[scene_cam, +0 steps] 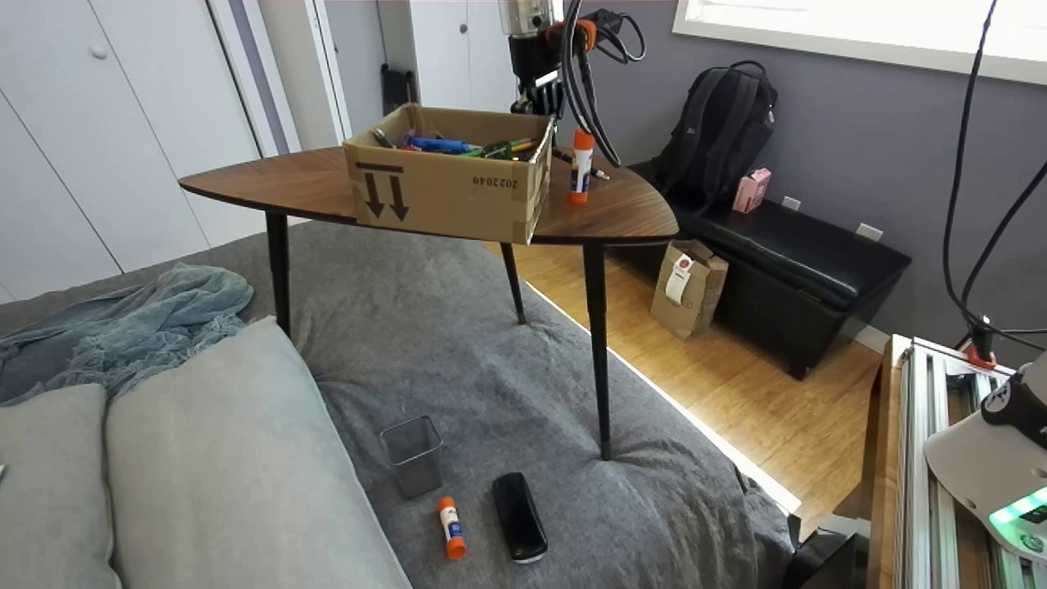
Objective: Pick up the black pen from the cardboard box and put it on the table
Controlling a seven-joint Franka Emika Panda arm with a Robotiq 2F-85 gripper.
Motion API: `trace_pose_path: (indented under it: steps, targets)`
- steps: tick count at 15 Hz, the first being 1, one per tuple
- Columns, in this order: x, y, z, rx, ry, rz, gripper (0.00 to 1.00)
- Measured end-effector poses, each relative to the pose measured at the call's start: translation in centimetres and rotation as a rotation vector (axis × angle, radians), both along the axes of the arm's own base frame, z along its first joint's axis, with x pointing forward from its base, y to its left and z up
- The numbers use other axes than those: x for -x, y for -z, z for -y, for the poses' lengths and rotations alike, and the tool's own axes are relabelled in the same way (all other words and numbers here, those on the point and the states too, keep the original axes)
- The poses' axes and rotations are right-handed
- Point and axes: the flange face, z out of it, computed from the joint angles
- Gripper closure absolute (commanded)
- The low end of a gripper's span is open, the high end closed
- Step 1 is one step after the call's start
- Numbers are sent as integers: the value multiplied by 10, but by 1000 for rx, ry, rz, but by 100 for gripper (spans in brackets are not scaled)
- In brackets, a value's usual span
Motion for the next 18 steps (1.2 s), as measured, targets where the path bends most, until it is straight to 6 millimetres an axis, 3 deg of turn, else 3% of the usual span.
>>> trace_pose_path:
  steps: [5,10,14,18]
  targets:
    - [-1,1,0,0,1,0,26]
    - [-3,-16,-3,-3,-5,38,11]
    - [1,-60,-9,-5,-17,118,0]
    - [13,-119,-19,-3,-33,205,0]
